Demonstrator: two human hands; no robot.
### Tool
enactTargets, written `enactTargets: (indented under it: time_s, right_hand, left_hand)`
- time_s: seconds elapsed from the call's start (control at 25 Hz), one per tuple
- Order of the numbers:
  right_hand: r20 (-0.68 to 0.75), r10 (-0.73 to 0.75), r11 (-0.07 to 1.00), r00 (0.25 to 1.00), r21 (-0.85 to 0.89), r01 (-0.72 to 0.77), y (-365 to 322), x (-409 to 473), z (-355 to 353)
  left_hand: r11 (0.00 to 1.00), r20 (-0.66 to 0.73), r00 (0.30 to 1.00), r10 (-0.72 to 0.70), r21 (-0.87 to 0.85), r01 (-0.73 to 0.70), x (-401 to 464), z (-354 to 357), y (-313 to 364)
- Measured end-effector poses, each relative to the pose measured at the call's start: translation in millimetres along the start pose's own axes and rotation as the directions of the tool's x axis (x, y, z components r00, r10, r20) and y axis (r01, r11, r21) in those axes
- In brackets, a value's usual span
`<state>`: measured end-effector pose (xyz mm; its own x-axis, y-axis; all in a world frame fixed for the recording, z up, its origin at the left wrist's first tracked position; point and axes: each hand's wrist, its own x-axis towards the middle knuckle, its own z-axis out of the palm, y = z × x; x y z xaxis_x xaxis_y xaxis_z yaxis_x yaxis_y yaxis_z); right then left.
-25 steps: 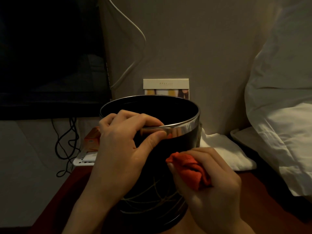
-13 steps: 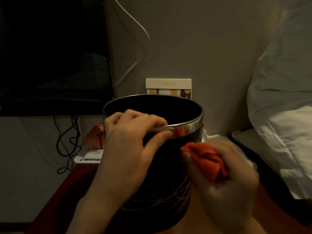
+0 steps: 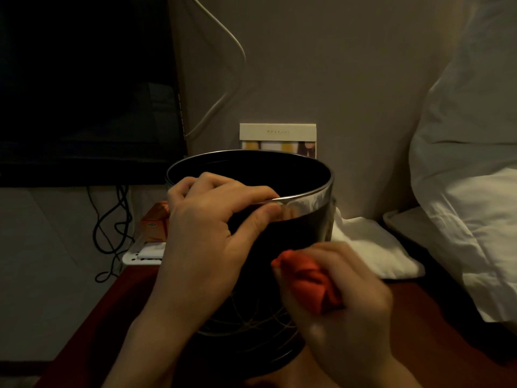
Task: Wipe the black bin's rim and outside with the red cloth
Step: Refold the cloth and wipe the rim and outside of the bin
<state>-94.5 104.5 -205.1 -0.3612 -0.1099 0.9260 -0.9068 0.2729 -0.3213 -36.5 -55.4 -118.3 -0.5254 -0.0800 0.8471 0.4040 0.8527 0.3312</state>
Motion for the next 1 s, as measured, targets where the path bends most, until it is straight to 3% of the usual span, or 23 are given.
enactTargets:
  time_s: [0.08,0.24,0.44,0.6,0.84,1.0]
  right_hand:
    - [0.018,-0.059,0.997,0.998,-0.039,0.059,-1,-5,4]
    - [-0.062,0.011,0.999,0.998,-0.044,-0.014,6,9,-11]
    - [0.018,-0.015,0.999,1.000,-0.041,0.016,4,-1,0]
    - [-0.038,0.033,0.998,0.999,-0.049,-0.035,14,14,-18]
    - [0.079,-0.024,1.000,0.997,0.018,0.023,8,1,-3]
    - [0.053,0.019,0.999,0.998,0.031,-0.021,11,15,-17]
  left_hand:
    - [1.000,0.004,1.000,0.003,-0.007,-0.003,0,0,0]
    - [1.000,0.013,1.000,0.016,-0.006,-0.016,1,-1,-2]
    - [1.000,0.020,1.000,0.008,-0.021,-0.007,1,-4,-6]
    - [1.000,0.034,0.999,0.019,-0.017,-0.018,2,-6,-6]
    - [1.000,0.022,1.000,0.021,-0.023,-0.021,1,-6,-6]
    - [1.000,0.021,1.000,0.016,-0.016,-0.016,1,-6,-4]
